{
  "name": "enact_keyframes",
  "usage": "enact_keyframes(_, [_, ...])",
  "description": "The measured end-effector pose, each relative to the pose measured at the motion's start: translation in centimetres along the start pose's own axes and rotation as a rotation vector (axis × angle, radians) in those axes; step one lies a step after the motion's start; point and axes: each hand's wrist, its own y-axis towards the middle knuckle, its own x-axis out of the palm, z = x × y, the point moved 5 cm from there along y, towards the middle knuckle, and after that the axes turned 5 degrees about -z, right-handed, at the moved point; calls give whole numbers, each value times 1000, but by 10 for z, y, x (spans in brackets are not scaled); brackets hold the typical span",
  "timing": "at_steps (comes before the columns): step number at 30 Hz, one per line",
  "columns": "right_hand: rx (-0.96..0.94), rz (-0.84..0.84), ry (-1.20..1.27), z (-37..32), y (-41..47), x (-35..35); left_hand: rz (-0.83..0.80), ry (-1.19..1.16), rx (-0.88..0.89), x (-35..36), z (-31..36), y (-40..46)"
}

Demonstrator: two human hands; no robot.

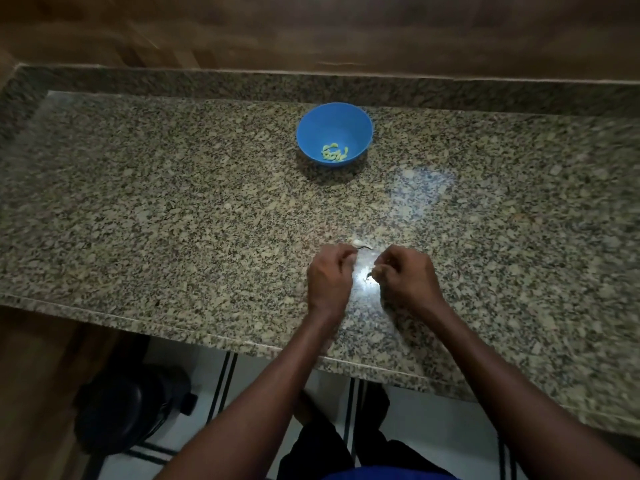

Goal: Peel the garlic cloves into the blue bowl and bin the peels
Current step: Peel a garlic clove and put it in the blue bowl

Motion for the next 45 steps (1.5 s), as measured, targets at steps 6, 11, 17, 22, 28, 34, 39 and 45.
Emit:
enact_keyframes(6, [132,-29,593,18,-14,-23,-212,-525,-300,29,21,-18])
enact_keyframes(11, [265,-105,898,26,-17,-27,-238,-572,-372,46,29,-19])
enact_keyframes(17, [301,-88,804,27,-12,-38,-184,-358,-235,47,37,-8])
enact_keyframes(22, [310,32,282,35,4,-57,-58,454,228,46,17,-4])
enact_keyframes(28, [186,-102,-135,14,24,-62,-72,587,344,56,1,-14])
enact_keyframes(34, [251,-173,-53,16,38,-59,-80,592,349,54,2,-14])
enact_keyframes(39, [320,-172,-74,20,42,-57,-93,600,339,56,0,-15])
enact_keyframes(45, [501,-253,-5,14,48,-56,-101,595,331,56,0,-15])
